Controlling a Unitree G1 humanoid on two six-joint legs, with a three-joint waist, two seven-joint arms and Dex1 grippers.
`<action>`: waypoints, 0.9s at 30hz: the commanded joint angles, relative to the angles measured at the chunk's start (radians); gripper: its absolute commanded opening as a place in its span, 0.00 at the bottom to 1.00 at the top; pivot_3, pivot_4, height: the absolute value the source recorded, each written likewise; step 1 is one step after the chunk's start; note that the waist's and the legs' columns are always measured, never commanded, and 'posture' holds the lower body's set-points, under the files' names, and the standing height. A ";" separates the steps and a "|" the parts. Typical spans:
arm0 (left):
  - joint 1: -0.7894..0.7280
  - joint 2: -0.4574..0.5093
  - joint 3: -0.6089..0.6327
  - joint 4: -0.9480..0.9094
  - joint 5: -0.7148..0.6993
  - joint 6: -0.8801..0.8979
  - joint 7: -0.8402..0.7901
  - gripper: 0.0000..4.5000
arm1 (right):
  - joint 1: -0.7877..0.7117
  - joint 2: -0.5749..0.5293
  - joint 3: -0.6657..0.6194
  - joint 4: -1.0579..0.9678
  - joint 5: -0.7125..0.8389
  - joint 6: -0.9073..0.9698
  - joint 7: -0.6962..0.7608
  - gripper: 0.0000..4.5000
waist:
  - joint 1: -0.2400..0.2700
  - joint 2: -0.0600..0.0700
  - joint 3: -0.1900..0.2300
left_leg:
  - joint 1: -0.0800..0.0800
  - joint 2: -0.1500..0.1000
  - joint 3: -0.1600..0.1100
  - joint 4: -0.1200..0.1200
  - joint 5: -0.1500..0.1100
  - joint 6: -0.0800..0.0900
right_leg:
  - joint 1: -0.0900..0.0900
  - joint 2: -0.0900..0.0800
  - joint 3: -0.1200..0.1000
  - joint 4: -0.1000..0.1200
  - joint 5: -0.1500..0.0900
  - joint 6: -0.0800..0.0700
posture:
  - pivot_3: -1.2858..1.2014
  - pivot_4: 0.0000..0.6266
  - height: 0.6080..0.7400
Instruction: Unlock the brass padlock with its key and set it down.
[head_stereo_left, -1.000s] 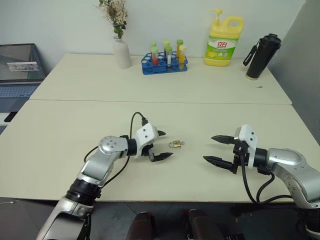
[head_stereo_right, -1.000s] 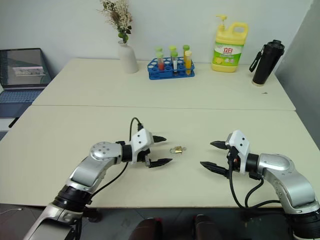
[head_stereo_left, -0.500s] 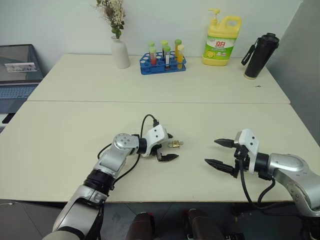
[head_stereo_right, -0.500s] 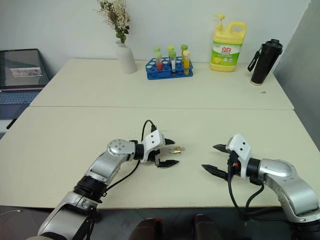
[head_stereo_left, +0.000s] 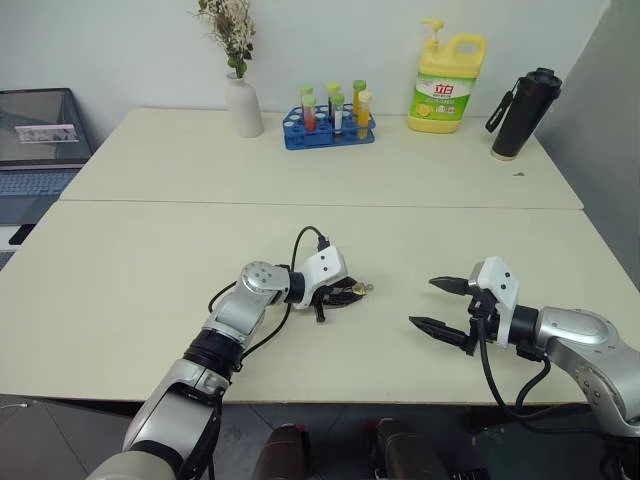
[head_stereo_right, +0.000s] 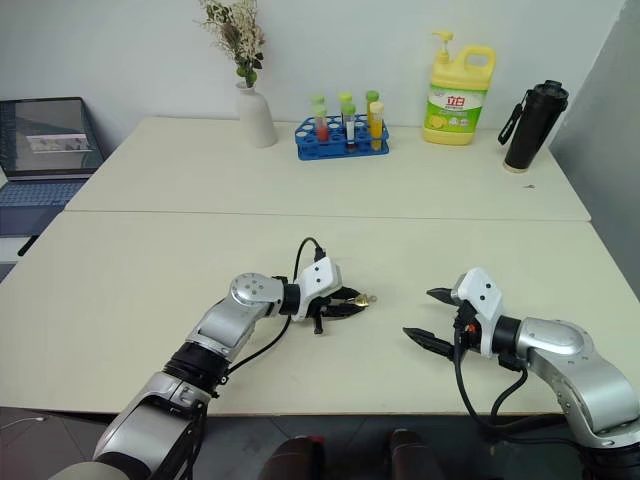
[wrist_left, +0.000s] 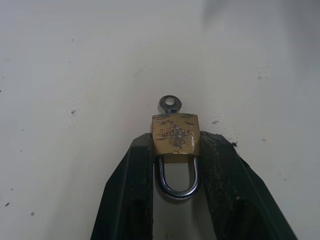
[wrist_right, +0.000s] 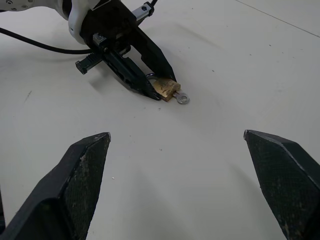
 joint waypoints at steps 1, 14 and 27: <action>0.016 -0.006 -0.018 -0.011 0.023 -0.039 -0.001 0.22 | -0.010 -0.012 -0.021 -0.037 0.005 -0.023 0.007 1.00 | 0.001 0.000 0.000 | 0.000 0.000 0.000 0.000 0.000 0.000 | 0.000 0.000 0.000 0.000 0.000 0.000 | 0.52 0.24 1.00; 0.089 0.071 0.008 -0.253 0.022 -0.533 -0.047 0.22 | 0.043 0.006 -0.036 0.049 -0.047 -0.134 0.003 1.00 | 0.001 0.000 0.000 | 0.000 0.000 0.001 0.000 0.000 0.000 | 0.000 -0.001 0.001 0.000 0.000 0.000 | 0.52 0.24 1.00; 0.000 0.156 0.040 -0.089 0.294 -1.179 0.220 0.22 | -0.007 0.005 -0.105 -0.030 0.192 0.042 0.011 1.00 | 0.000 0.000 0.000 | 0.000 0.001 0.001 -0.001 0.000 0.000 | 0.000 -0.001 0.001 0.000 0.001 -0.001 | 0.52 0.24 1.00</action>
